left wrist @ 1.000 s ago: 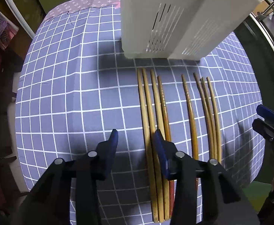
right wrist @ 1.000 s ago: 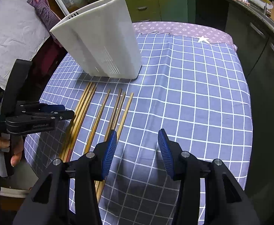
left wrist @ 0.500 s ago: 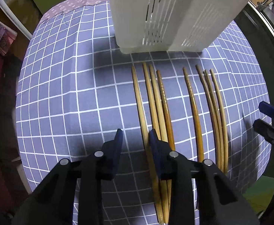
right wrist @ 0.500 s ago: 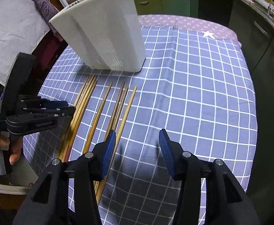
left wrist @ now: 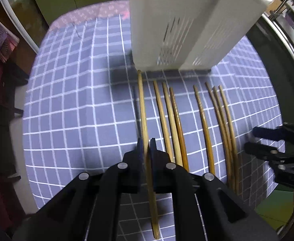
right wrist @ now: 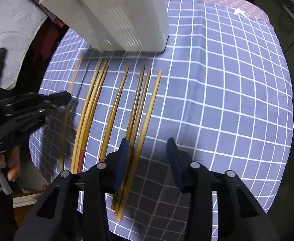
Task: Organize utensils
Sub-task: 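Lower the left gripper onto one wooden chopstick and close on it, then lift the chopstick with the left gripper while the right gripper grasps another chopstick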
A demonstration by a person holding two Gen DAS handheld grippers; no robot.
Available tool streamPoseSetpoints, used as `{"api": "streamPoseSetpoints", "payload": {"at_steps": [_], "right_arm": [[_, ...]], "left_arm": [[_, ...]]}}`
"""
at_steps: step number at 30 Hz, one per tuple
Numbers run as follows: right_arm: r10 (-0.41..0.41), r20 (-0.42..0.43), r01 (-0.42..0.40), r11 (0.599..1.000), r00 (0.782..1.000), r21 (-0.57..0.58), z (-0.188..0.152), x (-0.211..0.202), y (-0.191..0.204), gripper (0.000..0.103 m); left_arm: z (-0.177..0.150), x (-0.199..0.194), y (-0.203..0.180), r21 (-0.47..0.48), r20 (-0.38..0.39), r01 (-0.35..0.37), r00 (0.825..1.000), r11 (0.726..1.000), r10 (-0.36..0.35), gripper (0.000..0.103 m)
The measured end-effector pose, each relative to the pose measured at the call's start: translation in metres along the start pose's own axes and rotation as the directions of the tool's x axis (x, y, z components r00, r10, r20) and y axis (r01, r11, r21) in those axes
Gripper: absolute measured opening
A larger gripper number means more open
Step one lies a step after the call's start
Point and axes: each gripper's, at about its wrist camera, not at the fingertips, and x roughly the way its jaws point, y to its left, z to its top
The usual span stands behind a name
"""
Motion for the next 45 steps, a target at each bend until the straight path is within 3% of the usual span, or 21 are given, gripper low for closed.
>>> {"api": "streamPoseSetpoints", "payload": {"at_steps": [3,7,11,18,26,31,39,45], "right_arm": [[-0.018,-0.019,0.018,1.000,1.000,-0.001,0.002,0.008,0.007,0.024],[-0.055,-0.030,0.055,0.998,0.998,0.004,0.007,0.015,0.013,0.017],[-0.071,-0.051,0.072,0.997,0.996,0.010,0.010,0.020,0.017,0.016],[-0.098,-0.093,0.101,0.995,0.991,0.023,0.016,0.035,0.026,0.014],[-0.156,-0.081,0.157,0.988,0.984,0.009,0.024,0.043,0.039,0.014],[-0.187,-0.050,0.186,0.982,0.981,-0.009,0.021,0.045,0.045,0.009],[-0.113,0.012,0.113,0.994,0.994,0.015,0.006,0.023,0.031,0.007],[-0.065,0.127,0.065,0.998,0.990,-0.001,-0.014,-0.019,0.031,0.007]], "left_arm": [[-0.003,-0.020,0.001,0.008,0.065,-0.005,0.998,1.000,0.005,0.007],[-0.014,-0.046,0.001,0.012,0.157,-0.009,0.988,1.000,0.007,0.007],[-0.028,-0.072,0.002,0.031,0.255,-0.037,0.967,0.999,0.028,0.007],[-0.044,-0.093,0.002,0.058,0.330,-0.050,0.943,0.997,0.028,0.007],[-0.053,-0.104,0.003,0.071,0.364,-0.050,0.931,0.996,0.021,0.007],[-0.057,-0.106,0.003,0.070,0.372,-0.051,0.928,0.996,0.022,0.007],[-0.061,-0.110,0.004,0.072,0.378,-0.045,0.926,0.996,0.015,0.007],[-0.064,-0.112,0.006,0.069,0.385,-0.034,0.923,0.997,0.005,0.007]]}}
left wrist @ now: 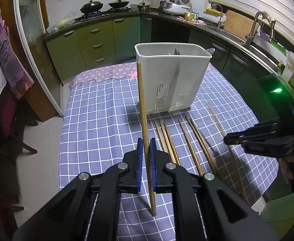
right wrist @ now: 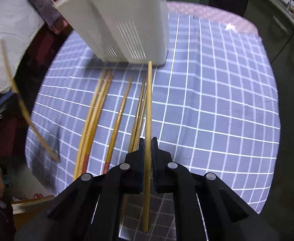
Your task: Organize utensils
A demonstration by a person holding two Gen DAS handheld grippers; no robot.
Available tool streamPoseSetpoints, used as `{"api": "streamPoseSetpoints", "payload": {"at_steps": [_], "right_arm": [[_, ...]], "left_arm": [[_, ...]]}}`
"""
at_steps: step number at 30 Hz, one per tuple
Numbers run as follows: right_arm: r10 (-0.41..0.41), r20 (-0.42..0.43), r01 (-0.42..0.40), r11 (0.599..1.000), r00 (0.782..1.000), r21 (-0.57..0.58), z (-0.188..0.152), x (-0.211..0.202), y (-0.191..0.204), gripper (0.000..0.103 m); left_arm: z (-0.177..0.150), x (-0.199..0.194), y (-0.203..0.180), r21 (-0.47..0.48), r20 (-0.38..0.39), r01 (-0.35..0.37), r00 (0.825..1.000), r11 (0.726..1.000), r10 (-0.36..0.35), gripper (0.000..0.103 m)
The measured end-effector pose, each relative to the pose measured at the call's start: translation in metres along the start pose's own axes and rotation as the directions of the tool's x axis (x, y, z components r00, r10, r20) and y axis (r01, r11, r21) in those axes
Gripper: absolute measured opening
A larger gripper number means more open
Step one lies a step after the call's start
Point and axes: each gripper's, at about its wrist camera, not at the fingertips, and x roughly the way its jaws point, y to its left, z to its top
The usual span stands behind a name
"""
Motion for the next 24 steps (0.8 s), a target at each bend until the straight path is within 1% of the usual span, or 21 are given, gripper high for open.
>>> {"api": "streamPoseSetpoints", "payload": {"at_steps": [3,6,9,13,17,18,20,21,23,24], "right_arm": [[0.025,0.065,-0.024,1.000,0.998,-0.003,-0.011,-0.024,0.000,0.007],[0.040,0.135,-0.040,0.999,0.990,-0.005,-0.029,-0.053,-0.009,0.007],[0.062,0.181,-0.060,0.998,0.982,-0.013,-0.041,-0.070,-0.008,0.007],[0.076,0.209,-0.073,0.997,0.975,-0.019,-0.050,-0.086,-0.010,0.007],[0.088,0.221,-0.088,0.996,0.971,-0.010,-0.052,-0.094,-0.014,0.007],[0.089,0.224,-0.089,0.996,0.971,-0.007,-0.053,-0.096,-0.017,0.007],[0.092,0.226,-0.094,0.996,0.970,-0.004,-0.055,-0.097,-0.019,0.007],[0.096,0.225,-0.097,0.995,0.970,-0.004,-0.055,-0.097,-0.020,0.007],[0.100,0.225,-0.102,0.995,0.969,-0.004,-0.057,-0.098,-0.020,0.007],[0.101,0.226,-0.103,0.995,0.969,-0.004,-0.058,-0.099,-0.021,0.007]], "left_arm": [[-0.002,-0.003,0.001,0.000,0.010,-0.005,1.000,1.000,0.005,0.007],[-0.004,-0.005,0.002,-0.003,0.016,-0.003,1.000,1.000,0.003,0.007],[-0.005,-0.005,0.004,0.000,0.014,-0.006,1.000,1.000,0.006,0.007],[0.001,0.006,0.007,-0.019,-0.047,0.017,0.999,1.000,-0.018,0.007],[0.009,0.029,0.006,-0.024,-0.126,0.031,0.991,0.999,-0.034,0.007],[0.012,0.041,0.005,-0.026,-0.164,0.027,0.986,0.999,-0.031,0.010],[0.015,0.060,0.005,-0.037,-0.225,0.045,0.973,0.998,-0.053,0.018],[0.017,0.074,0.007,-0.039,-0.269,0.032,0.962,0.999,-0.042,0.021],[0.020,0.099,0.014,-0.070,-0.335,0.011,0.942,0.997,-0.034,0.021],[0.021,0.106,0.016,-0.076,-0.354,0.001,0.935,0.997,-0.028,0.021]]}}
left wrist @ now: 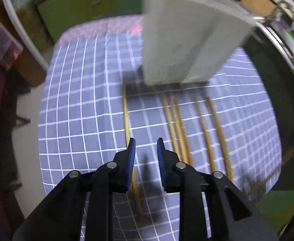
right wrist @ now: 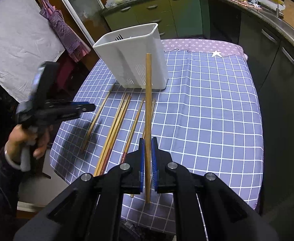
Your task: Organize utensils
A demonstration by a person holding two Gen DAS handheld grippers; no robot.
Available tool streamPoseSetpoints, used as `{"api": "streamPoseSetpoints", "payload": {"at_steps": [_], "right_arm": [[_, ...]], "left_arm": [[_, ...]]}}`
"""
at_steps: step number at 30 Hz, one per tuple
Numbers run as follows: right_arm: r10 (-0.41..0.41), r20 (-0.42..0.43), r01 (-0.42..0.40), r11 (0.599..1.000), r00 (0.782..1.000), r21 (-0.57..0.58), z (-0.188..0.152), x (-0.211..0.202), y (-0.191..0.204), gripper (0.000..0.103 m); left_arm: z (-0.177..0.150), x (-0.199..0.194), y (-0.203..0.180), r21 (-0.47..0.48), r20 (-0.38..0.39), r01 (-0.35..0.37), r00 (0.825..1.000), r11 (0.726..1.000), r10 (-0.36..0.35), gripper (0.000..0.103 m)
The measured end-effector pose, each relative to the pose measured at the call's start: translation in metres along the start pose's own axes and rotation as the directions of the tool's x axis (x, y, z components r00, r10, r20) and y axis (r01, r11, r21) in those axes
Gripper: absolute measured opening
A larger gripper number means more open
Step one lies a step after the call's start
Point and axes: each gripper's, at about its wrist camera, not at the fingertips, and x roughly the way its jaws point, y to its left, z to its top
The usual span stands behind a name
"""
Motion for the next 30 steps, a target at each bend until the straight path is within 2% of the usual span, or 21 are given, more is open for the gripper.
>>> {"api": "streamPoseSetpoints", "payload": {"at_steps": [3,9,17,20,22,26,28,30], "right_arm": [[0.003,0.000,-0.003,1.000,1.000,0.004,-0.001,-0.002,-0.003,0.007],[0.005,-0.004,-0.005,1.000,1.000,0.019,-0.001,0.001,-0.012,0.007],[0.009,-0.008,-0.008,1.000,1.000,0.010,0.001,0.003,-0.009,0.007],[0.009,-0.008,-0.009,1.000,1.000,0.011,0.001,0.003,-0.008,0.007],[0.009,-0.008,-0.009,1.000,1.000,0.011,0.001,0.003,-0.008,0.007],[0.008,-0.008,-0.008,1.000,1.000,0.008,0.001,0.003,-0.007,0.007],[0.009,-0.007,-0.009,1.000,1.000,0.007,0.001,0.002,-0.007,0.007],[0.011,-0.005,-0.011,1.000,1.000,0.005,0.000,0.002,-0.007,0.007]], "left_arm": [[0.008,0.017,0.006,-0.011,-0.035,-0.038,0.999,0.999,0.038,0.021],[0.017,0.040,0.013,-0.027,-0.102,-0.042,0.994,0.999,0.039,0.021],[0.026,0.054,0.017,-0.032,-0.135,-0.054,0.990,0.998,0.049,0.021],[0.029,0.056,0.017,-0.025,-0.138,-0.059,0.989,0.998,0.055,0.020],[0.029,0.057,0.018,-0.013,-0.138,-0.059,0.989,0.998,0.057,0.007],[0.027,0.053,0.023,-0.010,-0.118,-0.048,0.992,0.999,0.046,0.007],[0.024,0.043,0.022,-0.016,-0.088,-0.031,0.996,0.999,0.029,0.006],[0.020,0.026,0.025,-0.017,-0.026,-0.014,1.000,1.000,0.014,0.006]]}}
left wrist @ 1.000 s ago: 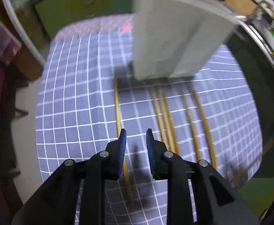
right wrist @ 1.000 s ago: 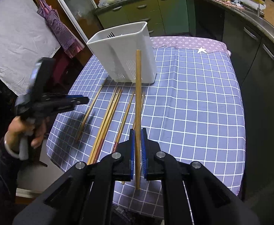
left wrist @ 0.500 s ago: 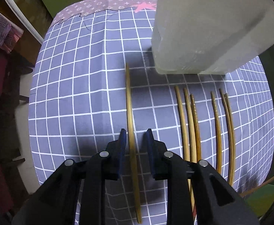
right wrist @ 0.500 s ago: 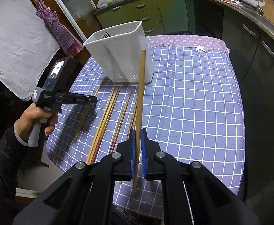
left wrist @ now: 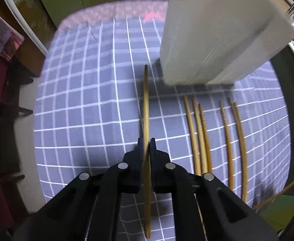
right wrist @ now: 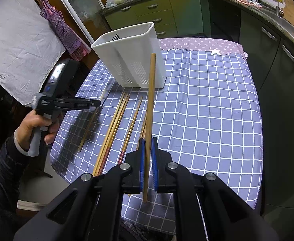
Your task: Organize utensils
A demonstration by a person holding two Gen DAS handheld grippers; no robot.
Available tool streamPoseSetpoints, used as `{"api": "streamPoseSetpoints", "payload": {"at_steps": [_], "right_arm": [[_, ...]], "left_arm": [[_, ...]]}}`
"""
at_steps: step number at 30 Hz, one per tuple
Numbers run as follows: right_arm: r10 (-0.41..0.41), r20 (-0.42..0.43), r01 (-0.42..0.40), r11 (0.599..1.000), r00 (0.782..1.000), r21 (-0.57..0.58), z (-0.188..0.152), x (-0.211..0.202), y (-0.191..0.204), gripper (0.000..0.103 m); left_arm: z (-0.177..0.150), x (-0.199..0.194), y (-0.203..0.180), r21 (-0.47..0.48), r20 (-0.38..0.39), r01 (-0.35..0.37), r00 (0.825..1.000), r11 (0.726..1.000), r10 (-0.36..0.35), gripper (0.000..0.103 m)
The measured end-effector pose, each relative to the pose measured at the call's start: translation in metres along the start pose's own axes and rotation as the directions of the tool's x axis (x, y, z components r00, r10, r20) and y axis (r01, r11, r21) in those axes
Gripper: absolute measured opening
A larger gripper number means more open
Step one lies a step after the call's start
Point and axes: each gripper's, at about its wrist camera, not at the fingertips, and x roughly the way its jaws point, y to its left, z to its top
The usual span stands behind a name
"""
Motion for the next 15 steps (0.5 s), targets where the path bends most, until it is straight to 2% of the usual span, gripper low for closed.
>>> {"api": "streamPoseSetpoints", "payload": {"at_steps": [3,6,9,15], "right_arm": [[0.002,0.003,-0.002,1.000,1.000,-0.004,-0.002,-0.002,0.001,0.007],[0.002,0.003,-0.002,1.000,1.000,-0.003,-0.003,-0.002,0.000,0.007],[-0.001,-0.001,0.001,1.000,1.000,-0.002,-0.005,0.000,0.000,0.007],[-0.003,0.003,0.003,1.000,1.000,-0.001,-0.008,0.000,0.002,0.007]], "left_arm": [[-0.012,-0.033,0.003,0.015,0.109,0.028,0.994,0.999,-0.030,0.006],[-0.025,-0.062,-0.001,0.038,0.187,0.073,0.979,0.997,-0.079,0.006],[-0.043,-0.089,-0.003,0.057,0.229,0.129,0.963,0.990,-0.138,0.006],[-0.065,-0.130,-0.010,0.098,0.302,0.173,0.933,0.980,-0.195,0.006]]}}
